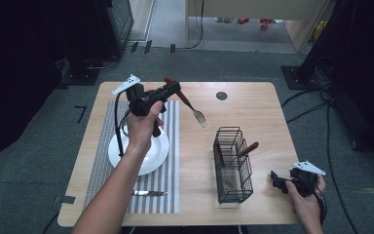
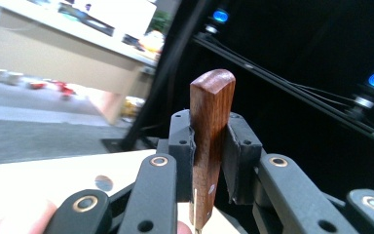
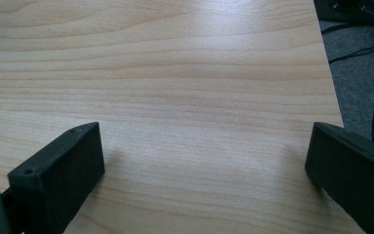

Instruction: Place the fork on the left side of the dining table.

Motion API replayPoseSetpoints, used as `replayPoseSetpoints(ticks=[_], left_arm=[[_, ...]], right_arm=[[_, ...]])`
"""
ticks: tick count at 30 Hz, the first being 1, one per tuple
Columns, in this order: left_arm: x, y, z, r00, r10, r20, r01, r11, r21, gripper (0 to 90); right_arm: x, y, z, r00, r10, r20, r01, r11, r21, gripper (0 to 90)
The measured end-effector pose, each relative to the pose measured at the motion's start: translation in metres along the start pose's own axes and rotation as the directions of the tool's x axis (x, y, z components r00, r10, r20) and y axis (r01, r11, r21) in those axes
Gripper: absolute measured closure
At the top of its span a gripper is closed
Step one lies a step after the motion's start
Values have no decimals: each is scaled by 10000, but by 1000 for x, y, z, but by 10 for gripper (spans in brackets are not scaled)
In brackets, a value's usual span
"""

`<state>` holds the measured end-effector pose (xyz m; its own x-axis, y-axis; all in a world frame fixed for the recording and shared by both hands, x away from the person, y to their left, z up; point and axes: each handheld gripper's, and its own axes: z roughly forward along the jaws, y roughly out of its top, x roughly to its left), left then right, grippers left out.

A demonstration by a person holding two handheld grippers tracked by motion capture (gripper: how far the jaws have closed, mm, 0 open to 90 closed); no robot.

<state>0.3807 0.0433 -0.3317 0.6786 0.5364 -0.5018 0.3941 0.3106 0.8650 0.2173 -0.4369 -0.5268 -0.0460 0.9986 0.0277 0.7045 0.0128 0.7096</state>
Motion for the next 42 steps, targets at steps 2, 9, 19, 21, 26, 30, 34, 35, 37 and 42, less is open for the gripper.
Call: replayPoseSetpoints(ticks=[2,9,19,21,26,30,34,35,37,42], left_arm=[[9,0,-4,9996,-84,-285,81,9999,-112,775],[59,-8,-22,9775,-1159,-1765,1020,9911,-860,775],[129,-41,-36,8794,-3122,-3594,2637,9480,-1785,775],[134,-44,-36,8672,-3348,-3687,2795,9399,-1961,776],[156,-56,-36,7984,-4327,-4188,3409,8981,-2779,776],[172,-66,-34,7298,-5129,-4520,3878,8551,-3441,775],[178,-73,-32,6673,-5695,-4800,4119,8191,-3992,775],[180,-75,-31,6565,-5803,-4819,4216,8120,-4035,775],[181,-77,-30,6353,-5960,-4911,4309,8013,-4150,775],[184,-82,-30,5736,-6454,-5045,4735,7637,-4387,771]], right_arm=[[0,0,0,10000,10,3,-10,10000,0,4],[0,0,0,10000,-3,1,3,10000,-7,4],[0,0,0,10000,-11,1,11,10000,-7,4],[0,0,0,10000,-15,1,15,10000,-7,4],[0,0,0,10000,-7,2,7,10000,-9,4],[0,0,0,10000,-8,2,8,10000,-10,4],[0,0,0,10000,-12,0,12,10000,-8,4],[0,0,0,10000,-6,2,6,10000,-10,4],[0,0,0,10000,-6,2,6,10000,-10,4],[0,0,0,10000,-4,1,4,10000,-9,4]])
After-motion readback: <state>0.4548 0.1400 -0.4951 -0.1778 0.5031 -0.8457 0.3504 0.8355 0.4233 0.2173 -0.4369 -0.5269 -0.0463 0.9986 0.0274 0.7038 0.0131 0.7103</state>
